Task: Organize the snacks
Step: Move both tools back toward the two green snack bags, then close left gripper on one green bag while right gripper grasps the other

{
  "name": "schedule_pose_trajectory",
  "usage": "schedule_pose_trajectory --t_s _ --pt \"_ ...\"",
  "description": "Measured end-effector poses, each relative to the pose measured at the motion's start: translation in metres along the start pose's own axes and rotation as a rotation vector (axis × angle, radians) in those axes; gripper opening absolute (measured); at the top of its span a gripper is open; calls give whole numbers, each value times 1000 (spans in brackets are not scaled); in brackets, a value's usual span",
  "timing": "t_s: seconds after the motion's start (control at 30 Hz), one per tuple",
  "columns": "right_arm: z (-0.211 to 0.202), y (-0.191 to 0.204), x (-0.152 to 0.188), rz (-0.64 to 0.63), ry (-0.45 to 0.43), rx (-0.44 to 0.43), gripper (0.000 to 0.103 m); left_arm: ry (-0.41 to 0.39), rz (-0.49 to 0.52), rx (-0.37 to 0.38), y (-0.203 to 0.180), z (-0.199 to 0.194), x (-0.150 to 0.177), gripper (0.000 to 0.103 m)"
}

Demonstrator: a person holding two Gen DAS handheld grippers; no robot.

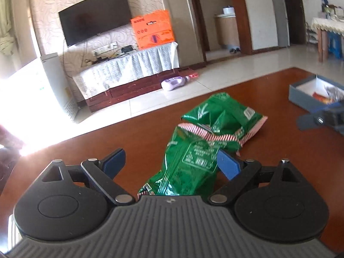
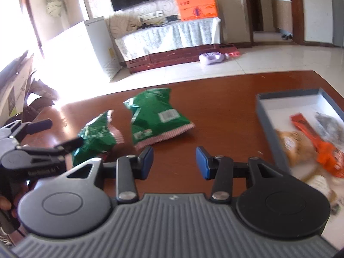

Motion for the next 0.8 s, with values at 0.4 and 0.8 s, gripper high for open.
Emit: schedule_pose_trajectory --t_s 0.4,0.8 --pt "85 56 -54 -333 20 108 86 25 1 118 -10 33 20 95" --pt "149 40 -46 -331 160 125 77 95 -18 119 -12 66 33 90"
Point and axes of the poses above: each gripper's, at about its wrist camera, not at the fingertips, and z roughly the way its jaws point, y to its left, x to its underside, the point moved 4 cm from there along z, roughly the way its jaws point, and after that the axes turned 5 degrees about -x, right-handed, at the moved point
